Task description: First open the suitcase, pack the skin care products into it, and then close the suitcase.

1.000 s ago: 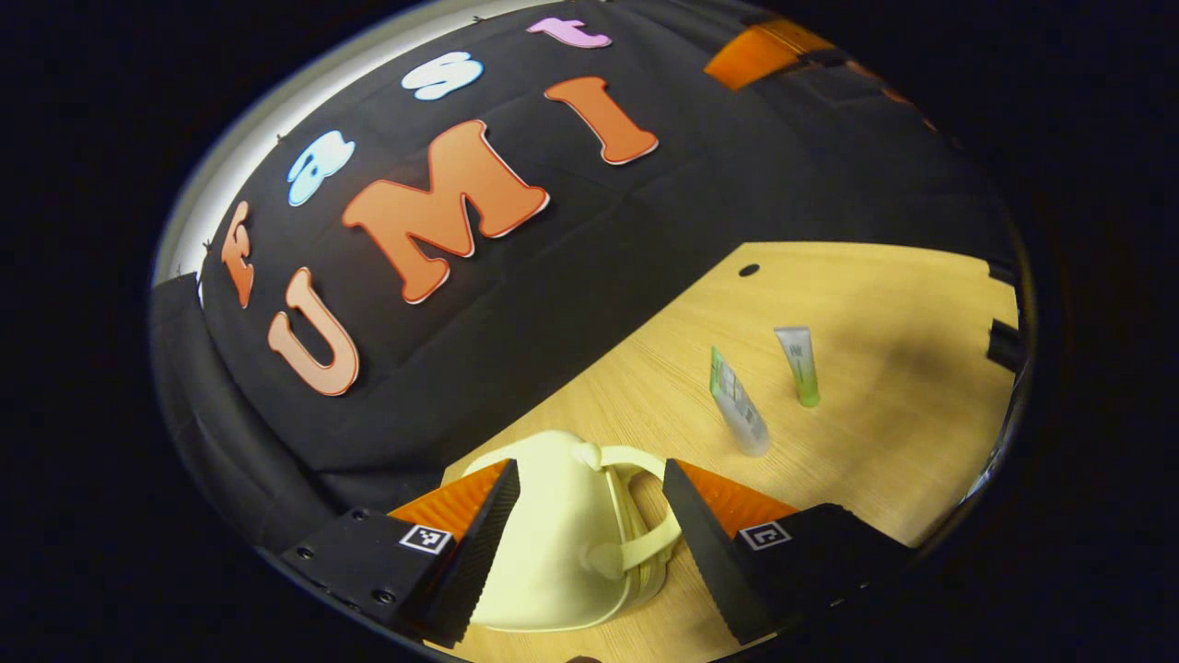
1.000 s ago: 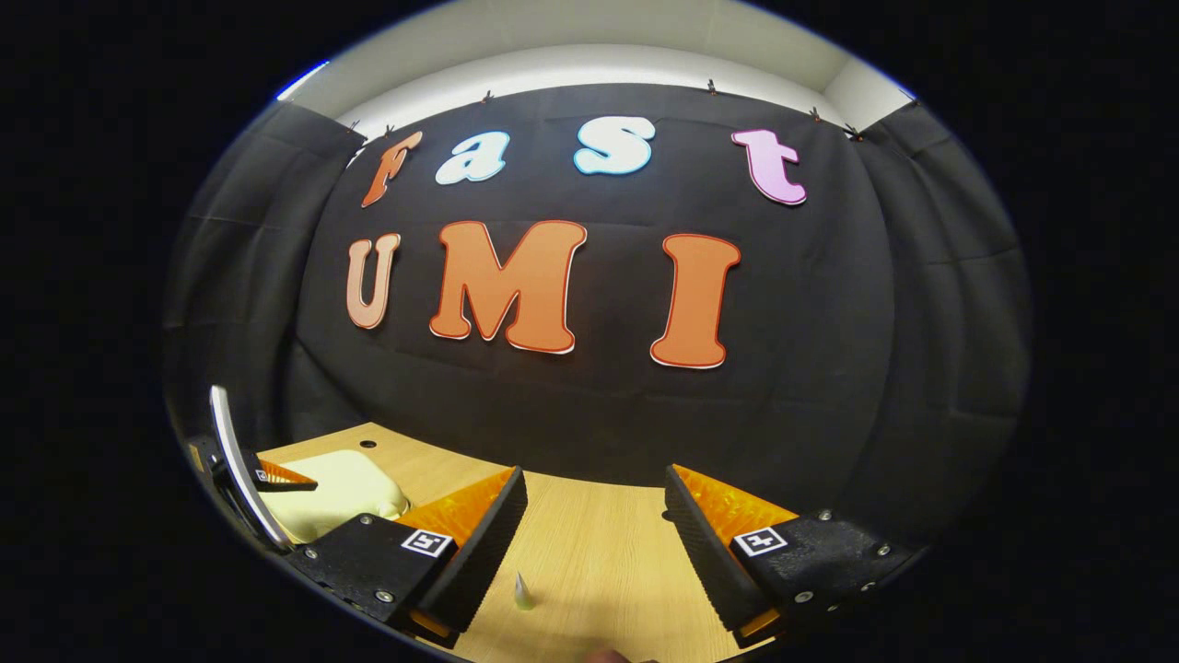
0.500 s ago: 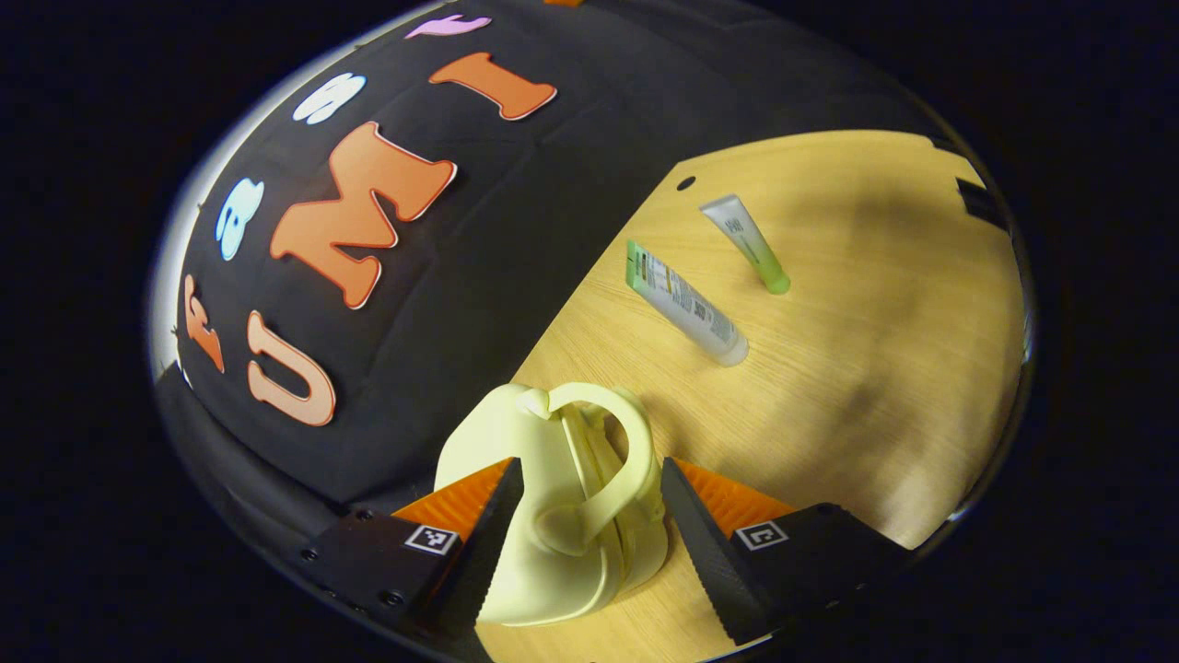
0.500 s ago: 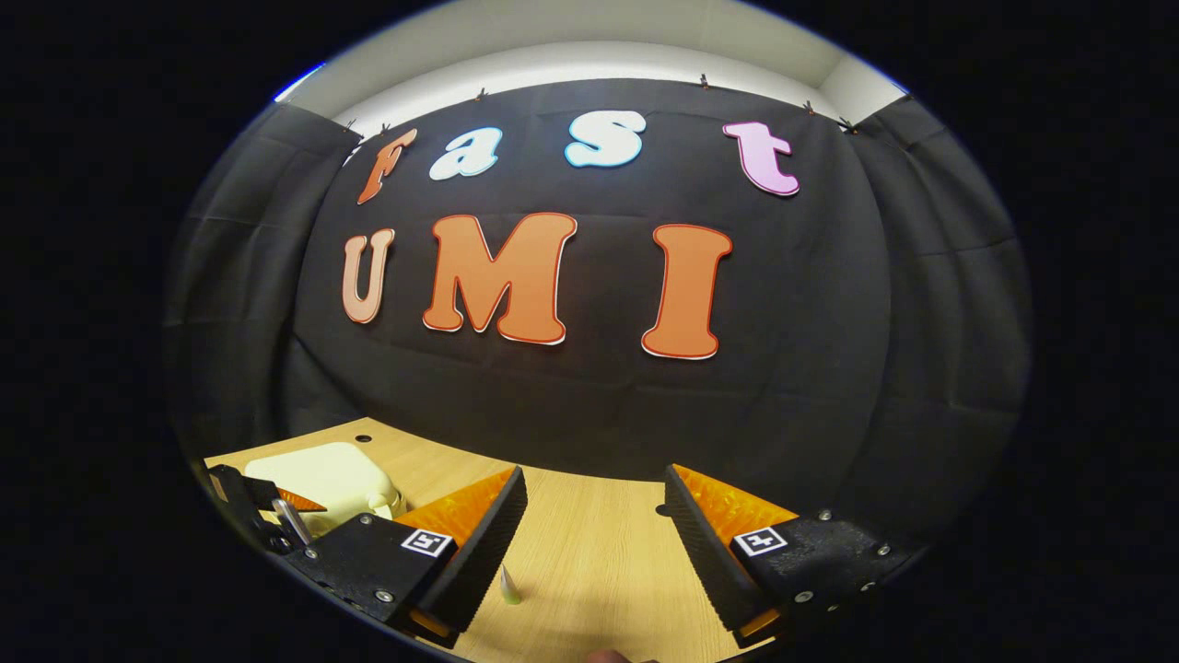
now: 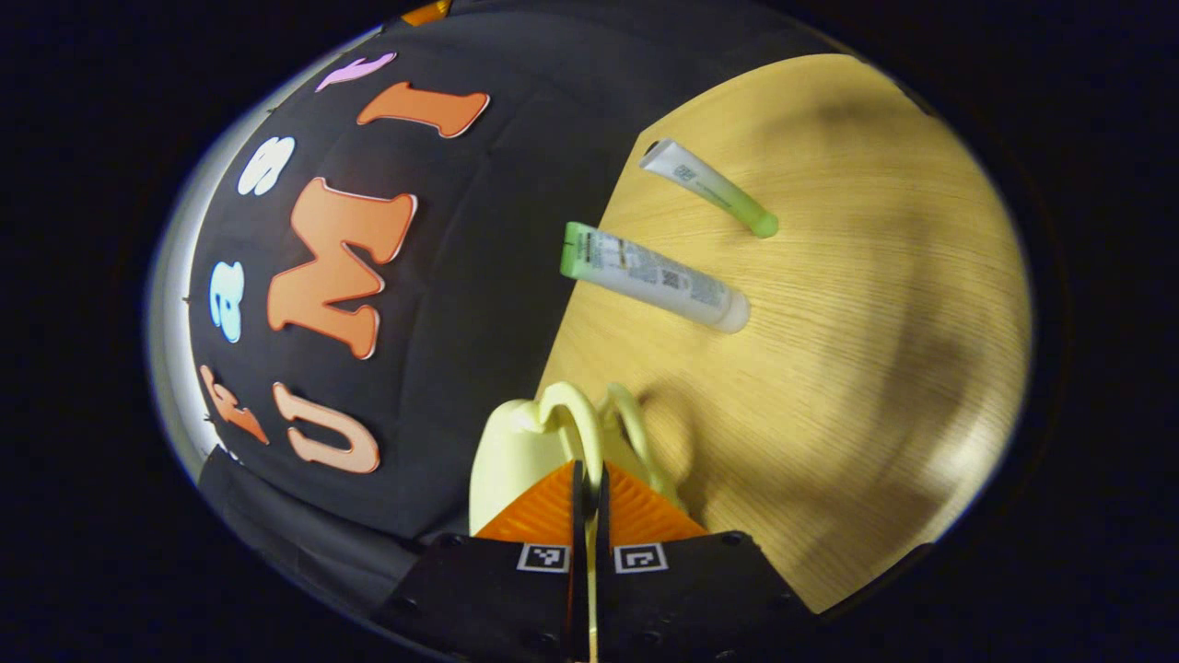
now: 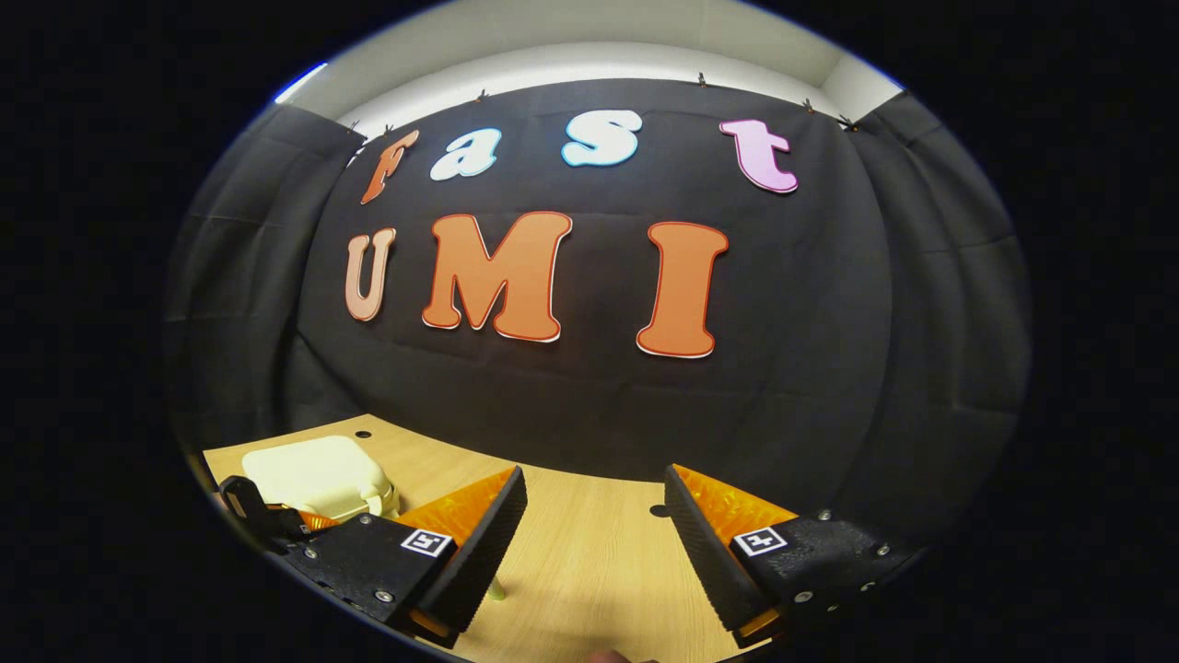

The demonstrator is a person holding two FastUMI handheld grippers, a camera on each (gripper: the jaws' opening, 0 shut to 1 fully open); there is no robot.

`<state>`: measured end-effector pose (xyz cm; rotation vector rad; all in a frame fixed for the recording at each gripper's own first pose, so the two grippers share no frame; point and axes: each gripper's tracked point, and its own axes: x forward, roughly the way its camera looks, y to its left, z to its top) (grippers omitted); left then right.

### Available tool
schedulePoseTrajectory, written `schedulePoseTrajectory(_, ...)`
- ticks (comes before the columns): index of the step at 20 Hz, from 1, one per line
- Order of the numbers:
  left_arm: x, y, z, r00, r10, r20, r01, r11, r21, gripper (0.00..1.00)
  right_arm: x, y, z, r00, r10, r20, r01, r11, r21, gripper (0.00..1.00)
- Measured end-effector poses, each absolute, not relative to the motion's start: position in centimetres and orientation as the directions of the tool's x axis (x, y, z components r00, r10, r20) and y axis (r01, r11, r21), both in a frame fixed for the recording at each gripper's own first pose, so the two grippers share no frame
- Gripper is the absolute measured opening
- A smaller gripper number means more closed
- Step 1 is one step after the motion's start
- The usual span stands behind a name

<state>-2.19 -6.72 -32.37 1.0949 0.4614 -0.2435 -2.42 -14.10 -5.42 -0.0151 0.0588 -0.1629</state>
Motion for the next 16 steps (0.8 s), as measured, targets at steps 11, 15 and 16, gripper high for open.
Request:
schedulePoseTrajectory(11,0.8,0.0,-20.9,0.909,0.042,-0.415,0.225,0.788,0.574,0.03,-1.2,-10.7,-6.8,0.991,-0.106,-0.079,0.104,0.994,-0.024,0.95)
schedulePoseTrajectory(15,2.2,4.9,-17.0,0.923,0.058,-0.380,0.144,0.865,0.480,0.03,-0.3,-8.4,-6.6,0.990,-0.112,-0.091,0.110,0.994,-0.027,0.95)
schedulePoseTrajectory(16,2.6,6.4,-16.2,0.926,0.064,-0.373,0.125,0.878,0.462,0.03,0.0,-7.6,-6.8,0.989,-0.107,-0.101,0.105,0.994,-0.025,0.95)
